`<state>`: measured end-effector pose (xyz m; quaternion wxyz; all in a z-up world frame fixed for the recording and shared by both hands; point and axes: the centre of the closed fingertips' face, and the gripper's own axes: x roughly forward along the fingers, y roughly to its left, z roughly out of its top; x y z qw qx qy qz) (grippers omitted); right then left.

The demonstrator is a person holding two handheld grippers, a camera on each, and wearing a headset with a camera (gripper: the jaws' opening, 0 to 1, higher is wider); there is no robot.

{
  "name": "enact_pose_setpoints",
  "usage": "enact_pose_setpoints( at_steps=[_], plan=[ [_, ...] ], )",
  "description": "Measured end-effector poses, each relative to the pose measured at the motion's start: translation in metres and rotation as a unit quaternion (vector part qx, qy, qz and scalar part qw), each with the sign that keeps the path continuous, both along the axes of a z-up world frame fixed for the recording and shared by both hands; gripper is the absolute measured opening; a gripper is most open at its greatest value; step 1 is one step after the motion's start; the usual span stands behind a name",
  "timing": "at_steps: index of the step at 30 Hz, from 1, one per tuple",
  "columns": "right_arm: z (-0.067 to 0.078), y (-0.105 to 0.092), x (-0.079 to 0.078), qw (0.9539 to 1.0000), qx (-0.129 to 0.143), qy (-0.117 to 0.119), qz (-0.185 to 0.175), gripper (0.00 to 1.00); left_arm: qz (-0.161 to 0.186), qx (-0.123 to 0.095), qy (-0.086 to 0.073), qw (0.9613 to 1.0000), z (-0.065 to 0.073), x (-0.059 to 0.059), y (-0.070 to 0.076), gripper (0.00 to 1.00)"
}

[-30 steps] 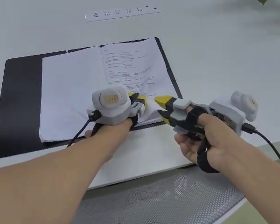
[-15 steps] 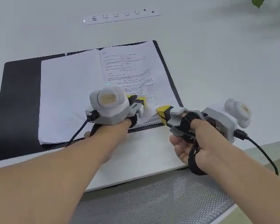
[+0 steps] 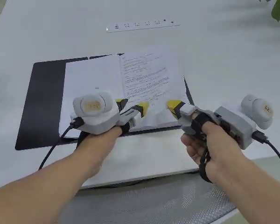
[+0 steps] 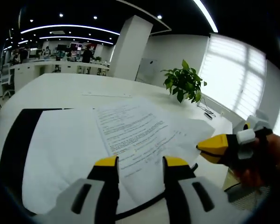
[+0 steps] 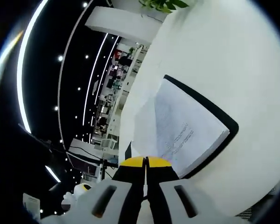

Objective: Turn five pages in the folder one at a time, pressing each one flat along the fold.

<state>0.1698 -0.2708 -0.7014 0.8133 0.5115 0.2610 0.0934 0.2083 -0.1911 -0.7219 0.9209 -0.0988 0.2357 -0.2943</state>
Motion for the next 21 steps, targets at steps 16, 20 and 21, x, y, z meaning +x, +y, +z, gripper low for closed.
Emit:
enact_pose_setpoints(
  at_steps=[16,20,21],
  plan=[
    [0.035,0.075,0.007,0.9649,-0.226,-0.091,0.098,0.00,0.094,0.018,-0.048,0.9942,0.050,0.003,0.117,0.40],
    [0.027,0.091,0.013,0.9597,-0.241,-0.084,0.118,0.00,0.111,0.022,-0.055,0.9920,0.056,0.006,0.141,0.40],
    [0.023,0.098,0.015,0.9588,-0.242,-0.081,0.125,0.00,0.117,0.022,-0.056,0.9913,0.058,0.006,0.149,0.40]
  ],
)
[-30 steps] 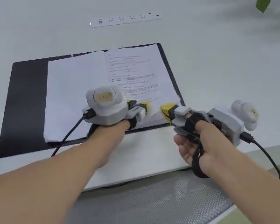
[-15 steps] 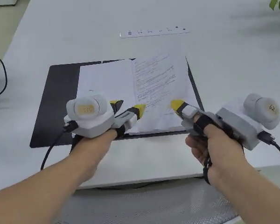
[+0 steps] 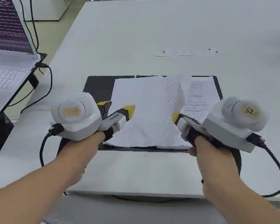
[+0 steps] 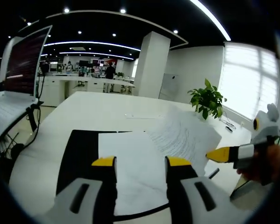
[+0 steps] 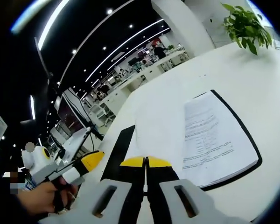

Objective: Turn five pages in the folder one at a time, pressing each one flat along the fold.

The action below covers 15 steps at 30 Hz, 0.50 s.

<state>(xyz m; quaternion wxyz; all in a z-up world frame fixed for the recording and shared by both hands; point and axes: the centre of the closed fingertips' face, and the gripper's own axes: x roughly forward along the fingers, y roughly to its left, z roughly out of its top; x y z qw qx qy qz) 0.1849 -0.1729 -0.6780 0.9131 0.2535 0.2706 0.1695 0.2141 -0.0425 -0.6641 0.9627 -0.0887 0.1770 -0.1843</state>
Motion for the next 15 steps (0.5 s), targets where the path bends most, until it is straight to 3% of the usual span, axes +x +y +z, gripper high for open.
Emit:
enact_pose_setpoints(
  at_steps=[5,15],
  plan=[
    [-0.012,0.026,0.000,0.9984,-0.041,0.011,0.038,0.00,0.025,0.000,-0.007,0.9997,0.007,-0.004,0.027,0.40],
    [-0.039,0.075,-0.001,0.9900,-0.093,0.028,0.103,0.00,0.064,-0.001,0.001,0.9979,0.003,-0.014,0.069,0.40]
  ],
)
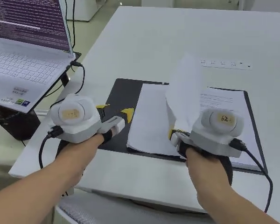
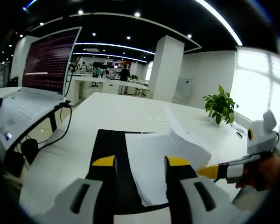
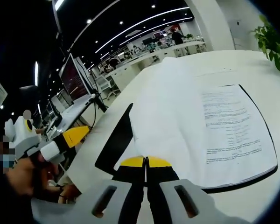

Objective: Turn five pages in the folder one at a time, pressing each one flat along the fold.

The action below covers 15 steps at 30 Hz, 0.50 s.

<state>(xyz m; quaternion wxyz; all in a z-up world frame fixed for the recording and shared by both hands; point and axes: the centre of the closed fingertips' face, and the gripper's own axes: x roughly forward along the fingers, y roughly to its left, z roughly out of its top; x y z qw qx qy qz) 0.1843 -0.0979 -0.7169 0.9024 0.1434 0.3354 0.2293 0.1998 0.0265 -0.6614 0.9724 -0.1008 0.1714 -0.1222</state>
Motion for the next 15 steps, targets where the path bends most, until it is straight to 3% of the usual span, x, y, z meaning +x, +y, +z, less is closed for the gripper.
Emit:
enact_pose_setpoints(
  at_steps=[7,10,15],
  plan=[
    [-0.018,0.027,-0.004,0.9992,-0.021,0.017,0.030,0.00,0.005,-0.004,0.003,1.0000,-0.002,-0.002,0.007,0.39],
    [-0.028,0.039,-0.008,0.9975,-0.043,0.021,0.052,0.00,0.003,-0.004,0.006,1.0000,-0.004,-0.002,0.008,0.39],
    [-0.053,0.051,-0.010,0.9947,-0.060,0.057,0.061,0.00,0.002,-0.005,0.012,0.9999,-0.008,-0.001,0.009,0.39]
  ],
)
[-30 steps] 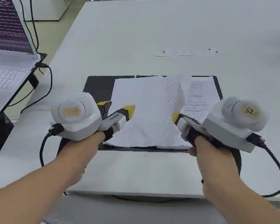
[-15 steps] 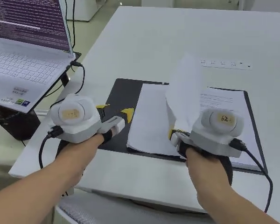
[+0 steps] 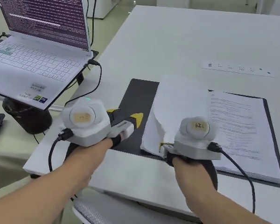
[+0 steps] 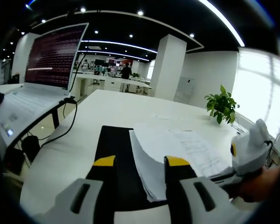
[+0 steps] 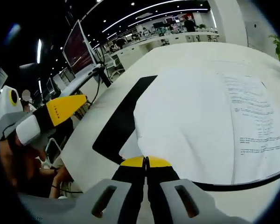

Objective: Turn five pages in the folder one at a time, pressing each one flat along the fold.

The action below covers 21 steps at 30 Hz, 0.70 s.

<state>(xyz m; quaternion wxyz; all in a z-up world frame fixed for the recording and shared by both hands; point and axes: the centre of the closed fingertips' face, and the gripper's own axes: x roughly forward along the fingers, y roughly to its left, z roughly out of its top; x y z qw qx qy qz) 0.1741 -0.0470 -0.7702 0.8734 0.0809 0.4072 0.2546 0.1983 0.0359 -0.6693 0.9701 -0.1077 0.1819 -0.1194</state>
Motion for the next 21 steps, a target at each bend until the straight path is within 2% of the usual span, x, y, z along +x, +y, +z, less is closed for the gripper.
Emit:
enact_pose_setpoints(
  at_steps=[3,7,10,12,15,16,17,19,21],
  plan=[
    [-0.010,0.000,0.002,0.9999,-0.001,0.014,-0.007,0.00,-0.003,0.000,0.004,1.0000,-0.003,0.002,-0.002,0.39],
    [-0.016,-0.002,0.001,0.9998,-0.002,0.017,-0.002,0.00,-0.012,-0.002,0.012,0.9999,-0.009,0.006,-0.010,0.38],
    [-0.013,0.001,-0.003,0.9997,0.019,0.016,0.003,0.04,-0.025,-0.001,0.020,0.9995,-0.015,0.011,-0.022,0.38],
    [-0.011,0.008,-0.008,0.9988,0.042,0.013,0.021,0.05,-0.042,0.005,0.031,0.9986,-0.023,0.014,-0.035,0.37],
    [-0.009,0.006,-0.019,0.9985,0.043,0.016,0.028,0.03,-0.072,0.029,0.052,0.9956,-0.038,0.017,-0.053,0.37],
    [-0.002,0.007,-0.022,0.9977,0.059,0.012,0.030,0.02,-0.078,0.029,0.056,0.9950,-0.042,0.019,-0.060,0.37],
    [0.002,0.004,-0.024,0.9975,0.064,0.009,0.029,0.01,-0.086,0.039,0.064,0.9935,-0.049,0.019,-0.066,0.37],
    [0.009,-0.006,-0.028,0.9974,0.065,0.001,0.030,0.01,-0.093,0.050,0.071,0.9918,-0.060,0.020,-0.071,0.36],
    [0.018,-0.020,-0.027,0.9975,0.067,-0.014,0.018,0.00,-0.100,0.076,0.095,0.9876,-0.078,0.020,-0.072,0.34]
  ],
)
